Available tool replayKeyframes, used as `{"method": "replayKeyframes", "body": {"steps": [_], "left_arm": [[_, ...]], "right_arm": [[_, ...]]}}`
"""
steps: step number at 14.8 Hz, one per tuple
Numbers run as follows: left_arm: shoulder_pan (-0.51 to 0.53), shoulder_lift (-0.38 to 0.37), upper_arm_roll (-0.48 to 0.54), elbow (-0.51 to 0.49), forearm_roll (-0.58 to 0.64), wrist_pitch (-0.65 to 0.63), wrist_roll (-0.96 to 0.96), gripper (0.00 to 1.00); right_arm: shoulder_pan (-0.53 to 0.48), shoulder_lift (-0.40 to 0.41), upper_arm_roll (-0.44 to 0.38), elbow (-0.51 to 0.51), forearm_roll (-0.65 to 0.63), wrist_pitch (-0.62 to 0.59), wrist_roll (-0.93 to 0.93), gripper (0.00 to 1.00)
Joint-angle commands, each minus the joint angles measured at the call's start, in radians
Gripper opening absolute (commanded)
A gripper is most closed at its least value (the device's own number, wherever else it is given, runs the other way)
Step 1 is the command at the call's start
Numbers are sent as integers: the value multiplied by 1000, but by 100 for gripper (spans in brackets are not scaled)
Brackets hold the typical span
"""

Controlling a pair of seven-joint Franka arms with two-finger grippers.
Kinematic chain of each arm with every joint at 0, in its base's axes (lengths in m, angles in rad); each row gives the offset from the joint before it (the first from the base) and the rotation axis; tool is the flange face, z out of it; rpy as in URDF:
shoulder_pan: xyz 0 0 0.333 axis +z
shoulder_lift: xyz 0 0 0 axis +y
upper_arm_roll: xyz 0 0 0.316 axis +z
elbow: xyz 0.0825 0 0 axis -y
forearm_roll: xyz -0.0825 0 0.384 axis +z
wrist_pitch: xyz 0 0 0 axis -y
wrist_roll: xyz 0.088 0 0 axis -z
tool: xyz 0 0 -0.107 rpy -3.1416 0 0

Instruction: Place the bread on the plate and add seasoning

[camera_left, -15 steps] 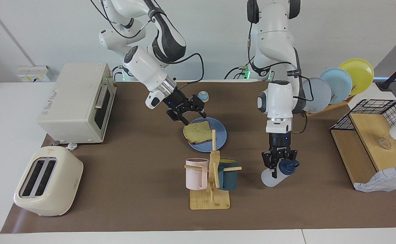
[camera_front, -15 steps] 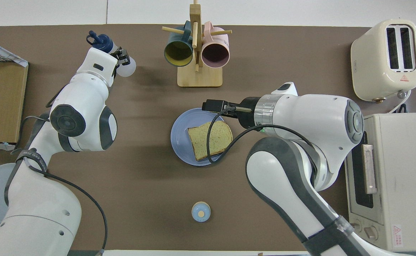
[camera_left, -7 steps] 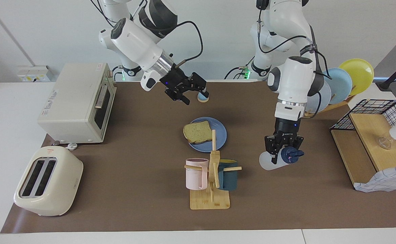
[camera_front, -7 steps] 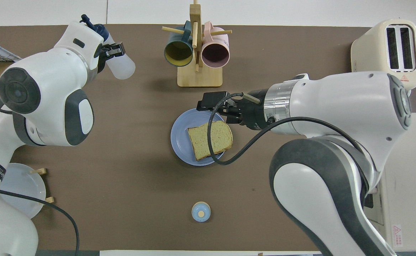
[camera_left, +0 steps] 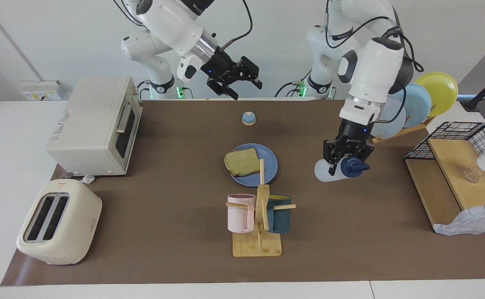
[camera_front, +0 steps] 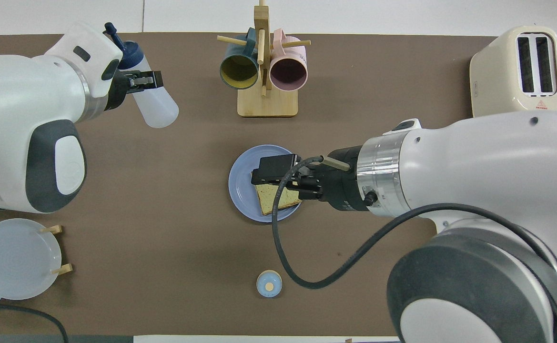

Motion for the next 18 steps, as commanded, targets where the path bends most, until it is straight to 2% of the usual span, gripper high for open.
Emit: {"method": "replayKeyframes", "body": {"steps": [1,6,10,14,18], "left_arm": [[-9,-107,-45,-14,15,-147,57,44],[-9,-210,-119,-16,6,-333,138,44],[-9,-265,-159,-17,-11,-490,282,44],[-9,-286,-206,-17,-11,-582,466,44],[-8,-290,-260,-16,4,-686,641,44]], "right_arm": [[-31,27,4,77,-53,-93,19,100],[-11,15,6,50,-56,-93,10,100],[-20,16,1,56,-52,-102,11,100],[-19,16,-3,56,-53,-96,11,100],[-13,18,-2,60,-53,-98,19,92]]}}
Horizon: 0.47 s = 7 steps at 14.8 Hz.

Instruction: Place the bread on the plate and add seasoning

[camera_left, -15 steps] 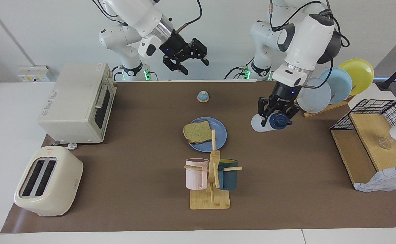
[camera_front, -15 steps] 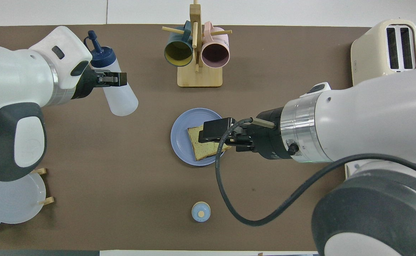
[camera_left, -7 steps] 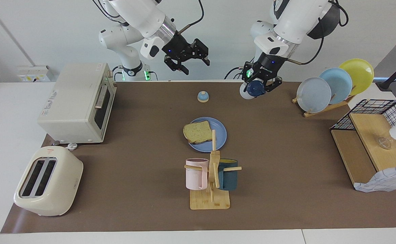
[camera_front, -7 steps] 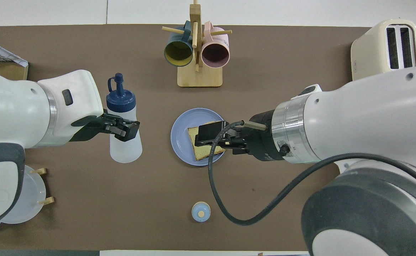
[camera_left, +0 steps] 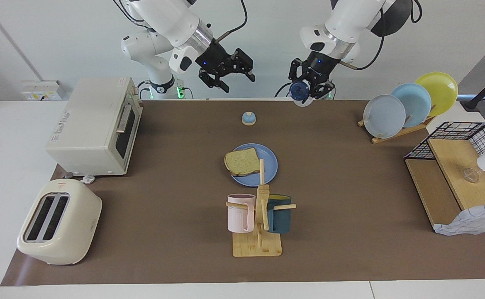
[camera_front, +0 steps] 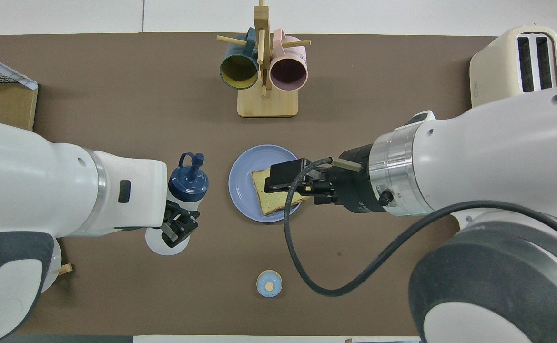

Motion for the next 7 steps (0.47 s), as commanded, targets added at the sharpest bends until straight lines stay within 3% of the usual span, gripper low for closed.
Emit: {"method": "replayKeyframes", "body": {"steps": [1,3,7], "left_arm": [[-4,-25,-23,-11,21,-72,114,44],[-4,-32,-37,-13,37,-100,175,44],[-4,-44,-63,-16,37,-146,228,44]], "right_arm": [[1,3,5,14,-21,-16,19,89],[3,5,5,20,-21,-17,19,81],[-5,5,7,65,-16,-46,38,78]]}}
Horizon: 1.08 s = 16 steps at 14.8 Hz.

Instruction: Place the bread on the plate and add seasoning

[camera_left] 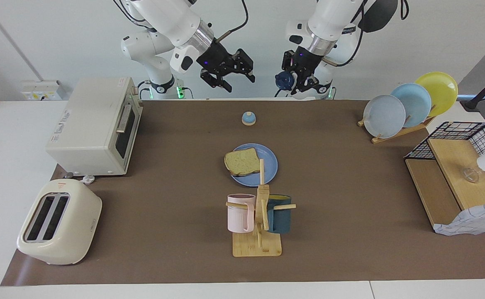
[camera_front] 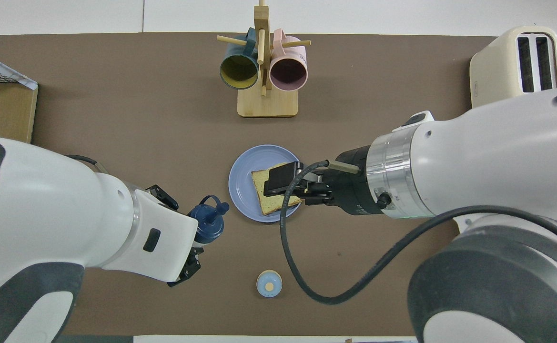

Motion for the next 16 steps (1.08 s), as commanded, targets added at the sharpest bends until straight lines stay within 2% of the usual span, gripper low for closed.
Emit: {"method": "replayKeyframes", "body": {"steps": [1,5,7,11,16], "left_arm": [[-5,-30,-5,-16,17,-31,57,43],[-6,-33,-14,-21,17,-35,74,39],[-5,-35,-14,-22,15,-28,127,39],[-3,-42,-13,-41,15,10,151,39],[3,-45,-13,-48,12,16,165,39]], "right_arm": [[-2,11,5,67,-18,-28,73,76],[29,14,11,79,-16,-3,140,64],[90,24,11,85,-32,55,200,57],[153,25,13,84,-139,133,219,57],[170,24,11,79,-142,131,219,54]]}}
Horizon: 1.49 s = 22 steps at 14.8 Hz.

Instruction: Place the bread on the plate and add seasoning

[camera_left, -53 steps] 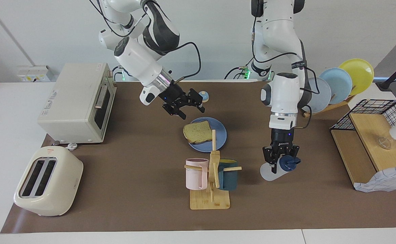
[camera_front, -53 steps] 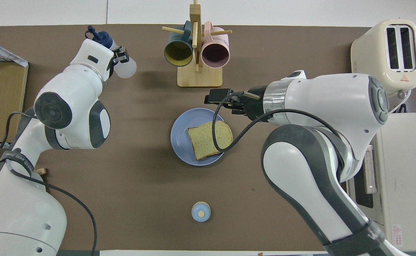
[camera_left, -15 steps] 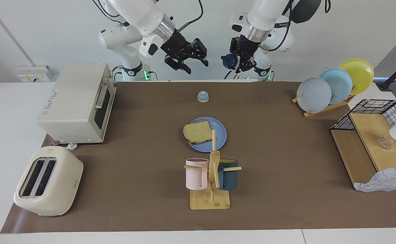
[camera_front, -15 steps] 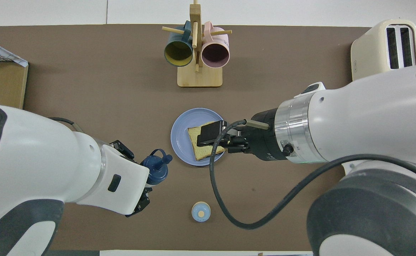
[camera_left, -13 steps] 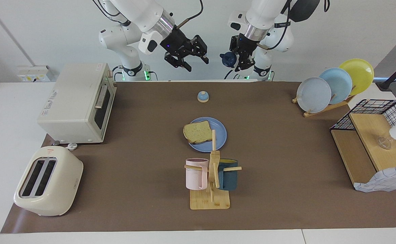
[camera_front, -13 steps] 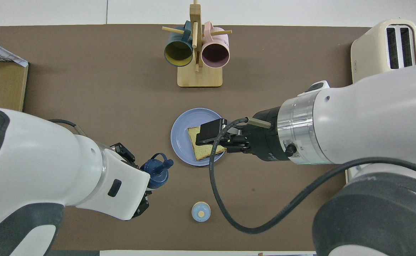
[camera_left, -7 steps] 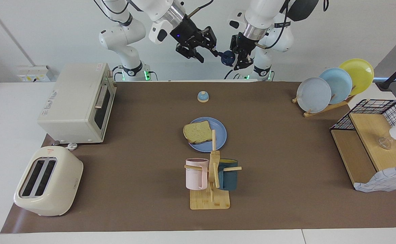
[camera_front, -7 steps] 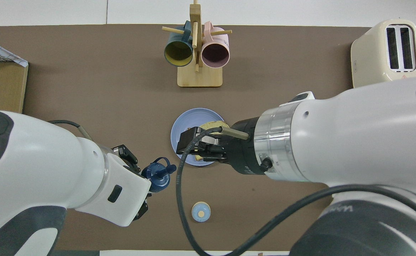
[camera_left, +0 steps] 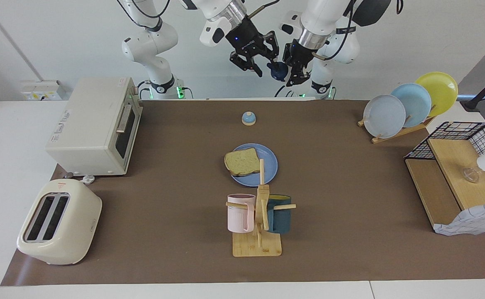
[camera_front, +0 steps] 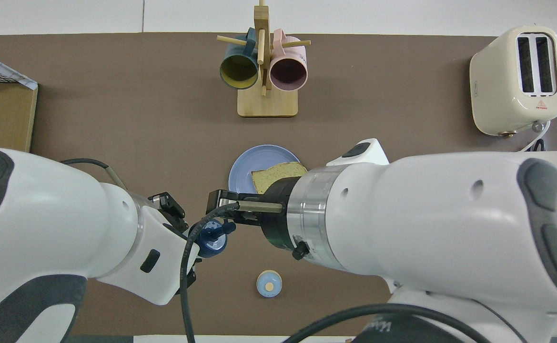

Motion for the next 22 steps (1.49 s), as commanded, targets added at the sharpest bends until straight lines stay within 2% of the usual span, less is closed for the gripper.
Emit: {"method": "replayKeyframes", "body": {"steps": [1,3,7,12,14,17,22], "left_arm": [[1,-35,-1,-40,10,31,15,39],[1,-37,-1,-45,7,34,12,39],[4,-37,-1,-46,5,37,10,39],[4,-37,-1,-46,4,40,9,38],[4,-37,-1,-46,2,45,7,38],[4,-37,-1,-48,1,48,6,38],[6,-39,-1,-52,-1,49,-5,36]], "right_arm": [[5,11,-1,20,-24,0,14,54],[2,12,-1,24,-21,2,15,54],[4,11,-1,22,-21,-6,21,44],[5,9,-1,21,-21,-9,23,41],[5,9,-1,21,-21,-9,23,28],[5,9,-1,21,-19,-10,23,0],[-6,11,-2,21,-11,-9,20,0]]}}
